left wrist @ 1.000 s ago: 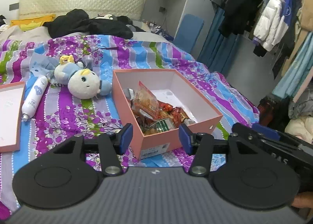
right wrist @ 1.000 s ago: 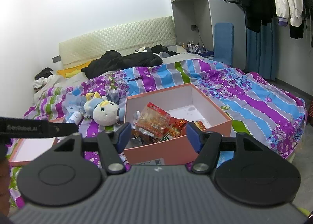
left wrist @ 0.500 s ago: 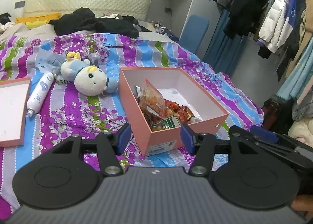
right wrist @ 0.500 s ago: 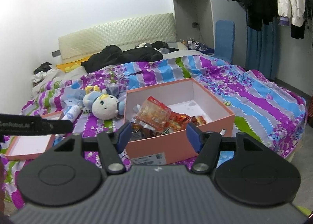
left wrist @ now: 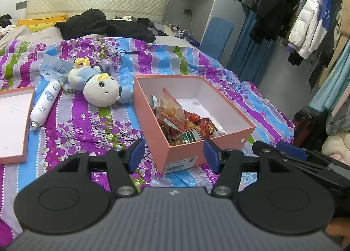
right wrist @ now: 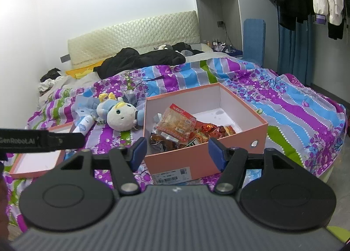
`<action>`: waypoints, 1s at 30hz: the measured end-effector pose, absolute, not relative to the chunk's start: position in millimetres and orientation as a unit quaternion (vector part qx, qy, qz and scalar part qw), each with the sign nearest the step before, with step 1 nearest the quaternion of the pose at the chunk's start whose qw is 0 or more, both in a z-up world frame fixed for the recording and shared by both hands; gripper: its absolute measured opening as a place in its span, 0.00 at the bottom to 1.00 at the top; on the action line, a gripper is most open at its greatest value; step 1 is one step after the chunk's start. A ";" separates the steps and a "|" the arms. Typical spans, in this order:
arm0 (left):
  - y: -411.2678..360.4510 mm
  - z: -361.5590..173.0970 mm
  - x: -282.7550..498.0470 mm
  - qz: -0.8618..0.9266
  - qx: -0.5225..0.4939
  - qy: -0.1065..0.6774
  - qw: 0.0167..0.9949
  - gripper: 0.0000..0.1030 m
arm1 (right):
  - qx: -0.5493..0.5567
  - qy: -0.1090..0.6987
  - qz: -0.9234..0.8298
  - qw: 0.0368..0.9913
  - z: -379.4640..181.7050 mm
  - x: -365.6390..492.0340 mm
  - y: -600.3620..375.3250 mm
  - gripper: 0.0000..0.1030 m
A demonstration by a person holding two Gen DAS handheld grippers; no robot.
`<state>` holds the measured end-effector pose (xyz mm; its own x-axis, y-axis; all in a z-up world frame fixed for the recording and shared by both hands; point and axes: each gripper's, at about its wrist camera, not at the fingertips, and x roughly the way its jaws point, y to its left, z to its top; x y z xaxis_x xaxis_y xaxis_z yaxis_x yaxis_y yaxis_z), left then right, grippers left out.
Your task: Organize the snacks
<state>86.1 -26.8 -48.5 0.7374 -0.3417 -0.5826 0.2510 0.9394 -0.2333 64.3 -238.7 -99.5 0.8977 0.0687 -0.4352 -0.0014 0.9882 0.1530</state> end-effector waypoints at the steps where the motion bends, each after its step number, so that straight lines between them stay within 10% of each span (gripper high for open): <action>1: -27.0 -48.3 85.6 -0.160 -0.071 0.325 0.929 0.64 | 0.073 0.224 0.017 0.972 -98.8 64.2 -238.1 0.62; 8: -30.4 -47.1 84.4 -0.165 -0.065 0.326 0.929 0.70 | 0.082 0.221 0.015 0.972 -98.1 65.1 -243.2 0.63; 11: -31.7 -45.8 83.6 -0.161 -0.062 0.323 0.931 0.85 | 0.092 0.213 0.000 0.973 -99.0 64.7 -247.1 0.95; 30: -26.7 -42.7 88.5 -0.113 -0.042 0.322 0.939 0.99 | 0.102 0.218 -0.006 0.970 -102.2 67.2 -251.8 1.00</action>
<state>88.5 -26.7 -42.7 0.7670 -0.2394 -0.5954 0.1852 0.9709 -0.1518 67.2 -251.8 -102.2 0.9045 0.0327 -0.4251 0.0564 0.9791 0.1955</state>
